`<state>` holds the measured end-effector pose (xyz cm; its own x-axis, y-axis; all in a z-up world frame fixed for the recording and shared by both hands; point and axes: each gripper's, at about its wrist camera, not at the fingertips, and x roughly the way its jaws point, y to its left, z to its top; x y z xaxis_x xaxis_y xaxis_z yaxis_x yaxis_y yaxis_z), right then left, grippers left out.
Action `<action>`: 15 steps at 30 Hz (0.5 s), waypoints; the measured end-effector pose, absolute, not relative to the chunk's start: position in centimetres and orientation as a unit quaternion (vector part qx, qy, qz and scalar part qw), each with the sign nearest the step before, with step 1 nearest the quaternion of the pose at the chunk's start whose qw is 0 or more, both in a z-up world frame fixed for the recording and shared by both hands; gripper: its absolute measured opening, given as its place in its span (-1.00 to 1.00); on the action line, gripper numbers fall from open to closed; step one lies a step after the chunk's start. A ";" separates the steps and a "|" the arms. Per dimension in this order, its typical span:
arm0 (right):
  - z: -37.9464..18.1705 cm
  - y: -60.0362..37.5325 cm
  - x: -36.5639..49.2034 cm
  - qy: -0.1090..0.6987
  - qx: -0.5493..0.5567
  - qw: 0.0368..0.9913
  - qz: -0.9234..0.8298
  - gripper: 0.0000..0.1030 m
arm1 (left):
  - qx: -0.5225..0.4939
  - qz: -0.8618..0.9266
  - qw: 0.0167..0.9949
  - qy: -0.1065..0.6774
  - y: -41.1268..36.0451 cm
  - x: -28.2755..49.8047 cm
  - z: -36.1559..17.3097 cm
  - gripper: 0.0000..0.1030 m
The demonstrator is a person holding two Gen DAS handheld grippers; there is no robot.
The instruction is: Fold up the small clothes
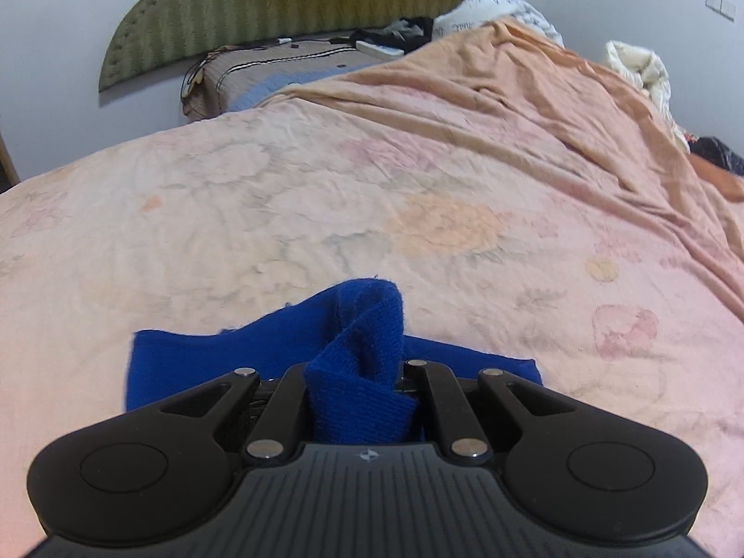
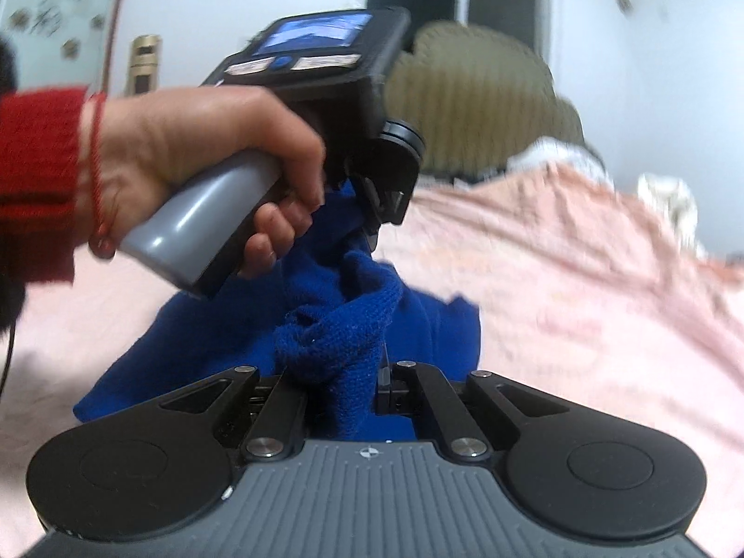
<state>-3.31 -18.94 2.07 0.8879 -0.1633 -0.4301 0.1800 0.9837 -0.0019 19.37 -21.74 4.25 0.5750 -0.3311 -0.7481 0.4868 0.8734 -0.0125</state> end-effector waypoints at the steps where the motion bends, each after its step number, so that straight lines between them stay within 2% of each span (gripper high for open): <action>1: 1.8 -19.6 -3.2 0.226 0.039 0.970 -0.085 -0.91 | 0.101 -0.231 0.882 0.398 -22.2 19.5 3.9 -0.82; 4: 0.5 -21.1 -2.7 0.251 0.102 0.960 -0.068 -0.88 | 0.120 -0.247 0.879 0.390 -23.5 19.6 2.9 -0.81; 6: -0.2 -22.5 -2.4 0.266 0.150 0.950 -0.060 -0.62 | 0.126 -0.252 0.879 0.385 -24.1 19.6 2.5 -0.79; 7: -0.5 -23.0 -2.6 0.270 0.174 0.945 -0.054 -0.49 | 0.126 -0.250 0.878 0.387 -24.2 19.7 2.5 -0.69; 9: -0.9 -23.9 -3.1 0.272 0.213 0.937 -0.040 -0.45 | 0.114 -0.254 0.877 0.392 -24.3 20.0 2.8 -0.30; 11: -1.2 -24.4 -3.9 0.275 0.242 0.930 -0.027 -0.41 | 0.094 -0.250 0.885 0.381 -23.8 20.2 3.6 0.45; 13: -1.4 -25.5 -4.2 0.273 0.279 0.920 -0.015 -0.35 | 0.068 -0.247 0.905 0.340 -22.8 20.0 5.2 0.59; 15: -2.0 -26.1 -4.8 0.272 0.317 0.908 -0.013 -0.35 | 0.050 -0.250 0.913 0.320 -22.0 20.1 6.4 0.60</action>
<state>-4.85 -26.06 -2.02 0.8514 0.1489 -0.5030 0.1966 0.7983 0.5693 20.11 -22.01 6.44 0.6708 -0.4241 -0.6084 0.4878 0.8702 -0.0688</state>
